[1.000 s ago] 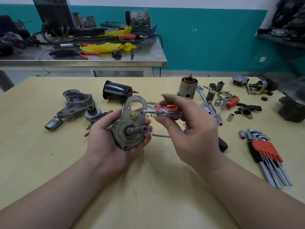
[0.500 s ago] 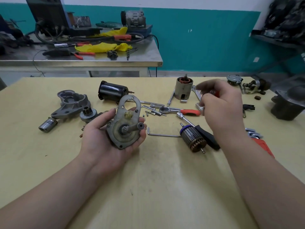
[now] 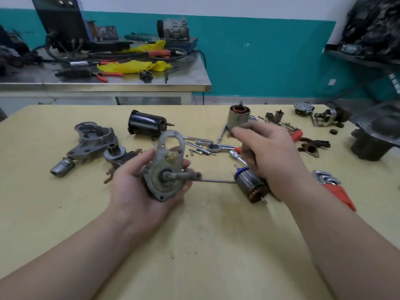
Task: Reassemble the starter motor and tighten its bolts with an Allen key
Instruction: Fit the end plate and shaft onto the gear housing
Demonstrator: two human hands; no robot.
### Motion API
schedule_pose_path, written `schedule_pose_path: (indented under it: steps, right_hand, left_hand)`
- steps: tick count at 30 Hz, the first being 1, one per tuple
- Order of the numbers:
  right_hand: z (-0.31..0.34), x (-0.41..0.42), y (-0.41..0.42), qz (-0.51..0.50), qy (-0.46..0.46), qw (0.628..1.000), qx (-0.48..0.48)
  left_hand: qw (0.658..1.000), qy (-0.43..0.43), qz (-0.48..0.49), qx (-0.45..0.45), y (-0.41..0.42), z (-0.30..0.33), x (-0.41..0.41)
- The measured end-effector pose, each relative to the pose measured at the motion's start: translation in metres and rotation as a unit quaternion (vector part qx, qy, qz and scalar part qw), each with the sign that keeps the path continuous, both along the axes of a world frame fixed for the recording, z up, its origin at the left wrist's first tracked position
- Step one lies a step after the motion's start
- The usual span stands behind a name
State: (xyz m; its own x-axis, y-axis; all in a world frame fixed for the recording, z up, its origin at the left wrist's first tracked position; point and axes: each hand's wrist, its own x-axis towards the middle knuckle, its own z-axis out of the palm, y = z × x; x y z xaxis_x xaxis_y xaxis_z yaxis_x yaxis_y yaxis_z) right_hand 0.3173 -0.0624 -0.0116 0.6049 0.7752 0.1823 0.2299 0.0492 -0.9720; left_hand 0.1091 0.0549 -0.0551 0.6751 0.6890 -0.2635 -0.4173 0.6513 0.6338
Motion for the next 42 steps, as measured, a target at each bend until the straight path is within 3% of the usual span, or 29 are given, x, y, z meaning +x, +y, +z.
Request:
schedule_pose_path:
  steps: [2, 4, 7, 9, 12, 18, 26, 32, 34, 37, 38, 40, 42]
  right_hand:
    - [-0.006, -0.021, 0.003, 0.094, 0.100, 0.990, 0.012]
    - [-0.012, -0.034, 0.005, 0.126, 0.158, 0.979, 0.012]
    - [-0.022, -0.041, 0.007, 0.088, 0.044, 0.995, -0.016]
    - [-0.025, -0.048, 0.008, 0.089, 0.020, 0.996, -0.015]
    - [-0.024, -0.060, 0.010, 0.093, 0.119, 0.988, 0.023]
    - [-0.029, -0.073, 0.014, 0.065, 0.236, 0.969, 0.007]
    - [-0.036, -0.078, 0.016, 0.051, 0.225, 0.973, 0.011]
    - [-0.028, -0.077, 0.014, 0.060, 0.162, 0.984, -0.031]
    - [-0.026, -0.075, 0.013, 0.062, 0.177, 0.982, -0.024]
    - [-0.024, -0.075, 0.016, 0.097, 0.297, 0.949, 0.046]
    - [-0.024, -0.074, 0.017, 0.104, 0.325, 0.938, 0.068]
    - [-0.024, -0.069, 0.018, 0.111, 0.371, 0.917, 0.097]
    - [-0.023, -0.065, 0.016, 0.108, 0.407, 0.901, 0.102]
  left_hand:
    - [0.999, 0.003, 0.026, 0.025, -0.008, 0.002, 0.003]
    - [0.998, -0.003, 0.042, 0.047, -0.012, 0.003, 0.005]
    - [0.997, 0.008, 0.045, 0.069, -0.010, 0.001, 0.004]
    - [0.996, 0.029, 0.028, 0.085, -0.009, -0.001, 0.003]
    - [0.994, 0.047, 0.003, 0.095, -0.011, -0.005, 0.004]
    - [0.993, 0.003, -0.027, 0.118, -0.018, -0.005, 0.007]
    - [0.996, 0.012, -0.037, 0.085, -0.018, -0.004, 0.007]
    - [0.980, 0.036, 0.000, 0.197, -0.024, 0.002, 0.006]
    - [0.944, 0.091, 0.001, 0.318, -0.027, 0.006, 0.004]
    - [0.839, 0.179, 0.085, 0.506, -0.016, 0.017, -0.007]
    - [0.780, 0.217, 0.147, 0.569, -0.007, 0.022, -0.014]
    - [0.619, 0.363, 0.230, 0.657, 0.019, 0.028, -0.026]
    - [0.503, 0.552, 0.153, 0.648, 0.041, 0.033, -0.035]
